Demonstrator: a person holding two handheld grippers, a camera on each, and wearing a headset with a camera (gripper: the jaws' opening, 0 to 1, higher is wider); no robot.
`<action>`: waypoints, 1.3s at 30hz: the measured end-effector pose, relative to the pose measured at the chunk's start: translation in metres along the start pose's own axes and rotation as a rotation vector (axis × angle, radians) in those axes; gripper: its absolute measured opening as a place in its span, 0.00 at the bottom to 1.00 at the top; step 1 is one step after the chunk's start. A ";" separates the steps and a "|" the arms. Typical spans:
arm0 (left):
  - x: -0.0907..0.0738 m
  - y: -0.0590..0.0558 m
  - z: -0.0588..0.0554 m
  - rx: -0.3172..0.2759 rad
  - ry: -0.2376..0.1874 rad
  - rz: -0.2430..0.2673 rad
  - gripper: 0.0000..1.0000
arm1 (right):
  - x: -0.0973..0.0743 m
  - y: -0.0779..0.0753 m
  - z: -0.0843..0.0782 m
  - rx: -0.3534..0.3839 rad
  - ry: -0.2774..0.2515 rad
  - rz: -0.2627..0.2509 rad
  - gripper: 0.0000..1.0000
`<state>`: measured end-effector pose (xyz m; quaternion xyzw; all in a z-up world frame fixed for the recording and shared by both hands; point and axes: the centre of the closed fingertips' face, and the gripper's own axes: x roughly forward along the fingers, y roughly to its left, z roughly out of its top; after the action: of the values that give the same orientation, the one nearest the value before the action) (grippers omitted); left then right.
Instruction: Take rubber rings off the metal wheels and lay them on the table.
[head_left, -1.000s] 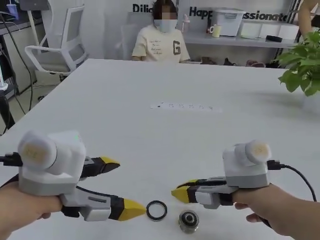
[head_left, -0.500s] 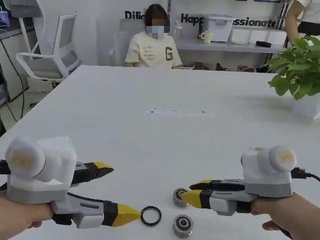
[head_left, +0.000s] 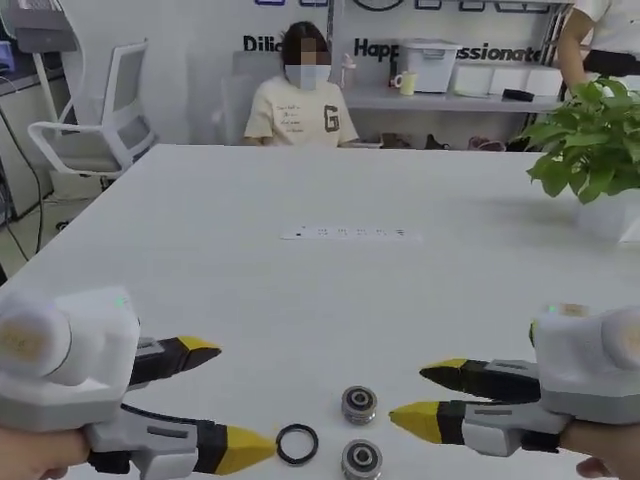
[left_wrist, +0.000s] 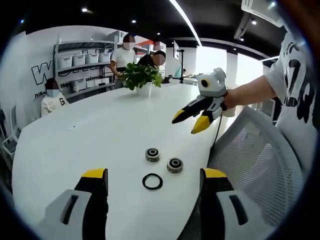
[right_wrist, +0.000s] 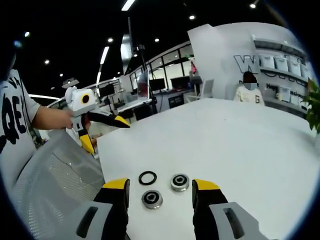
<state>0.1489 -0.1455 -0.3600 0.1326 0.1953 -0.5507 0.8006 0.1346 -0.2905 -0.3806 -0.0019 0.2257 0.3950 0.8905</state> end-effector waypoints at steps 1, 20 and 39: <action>-0.001 -0.001 0.000 0.001 0.000 0.000 0.73 | -0.003 0.000 -0.001 -0.010 0.003 -0.002 0.50; -0.012 -0.007 0.001 -0.008 -0.006 0.029 0.76 | -0.040 0.004 -0.012 -0.027 -0.009 -0.026 0.76; -0.023 -0.011 0.001 -0.062 -0.018 0.062 0.76 | -0.063 0.002 -0.018 -0.029 -0.017 -0.052 0.82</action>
<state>0.1315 -0.1309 -0.3489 0.1087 0.2009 -0.5205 0.8228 0.0889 -0.3362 -0.3716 -0.0173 0.2122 0.3751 0.9022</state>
